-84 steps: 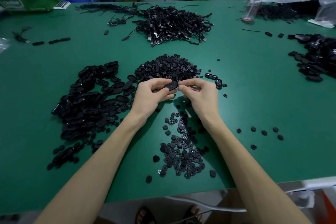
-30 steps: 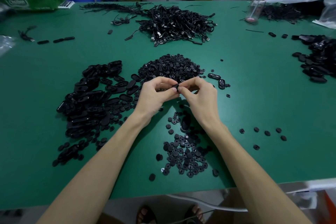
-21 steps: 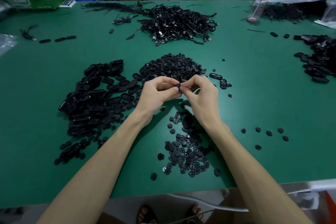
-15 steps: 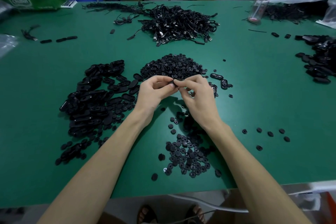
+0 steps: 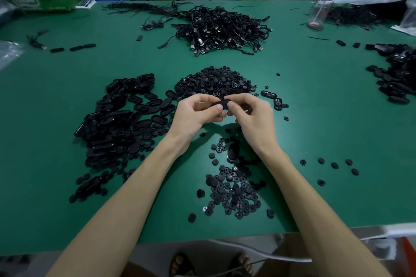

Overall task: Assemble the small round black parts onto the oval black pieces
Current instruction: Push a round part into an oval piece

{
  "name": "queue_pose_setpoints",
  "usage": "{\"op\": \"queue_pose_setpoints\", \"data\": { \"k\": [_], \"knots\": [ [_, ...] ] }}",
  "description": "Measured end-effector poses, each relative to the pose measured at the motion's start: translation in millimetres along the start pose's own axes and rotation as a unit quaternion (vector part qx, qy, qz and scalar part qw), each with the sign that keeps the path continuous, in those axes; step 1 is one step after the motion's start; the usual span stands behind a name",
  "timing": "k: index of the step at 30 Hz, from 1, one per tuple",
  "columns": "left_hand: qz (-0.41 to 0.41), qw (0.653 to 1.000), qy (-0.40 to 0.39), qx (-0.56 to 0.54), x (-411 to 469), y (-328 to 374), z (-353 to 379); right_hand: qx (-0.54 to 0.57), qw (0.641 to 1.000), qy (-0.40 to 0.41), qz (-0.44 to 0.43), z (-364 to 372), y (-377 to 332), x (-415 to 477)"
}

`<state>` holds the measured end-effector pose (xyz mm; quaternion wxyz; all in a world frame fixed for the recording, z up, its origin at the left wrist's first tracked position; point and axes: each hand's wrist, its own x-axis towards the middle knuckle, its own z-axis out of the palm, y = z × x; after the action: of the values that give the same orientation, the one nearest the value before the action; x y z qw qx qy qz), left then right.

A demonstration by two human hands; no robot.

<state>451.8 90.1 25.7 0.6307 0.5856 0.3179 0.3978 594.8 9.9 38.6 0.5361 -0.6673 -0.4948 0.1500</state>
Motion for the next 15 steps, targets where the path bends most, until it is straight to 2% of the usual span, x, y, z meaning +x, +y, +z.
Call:
{"op": "queue_pose_setpoints", "data": {
  "k": [15],
  "knots": [
    [0.008, 1.000, -0.002, 0.004, 0.9, -1.1, -1.0, -0.003, 1.000, 0.000, -0.002, -0.5, 1.7, -0.4]
  ]
}}
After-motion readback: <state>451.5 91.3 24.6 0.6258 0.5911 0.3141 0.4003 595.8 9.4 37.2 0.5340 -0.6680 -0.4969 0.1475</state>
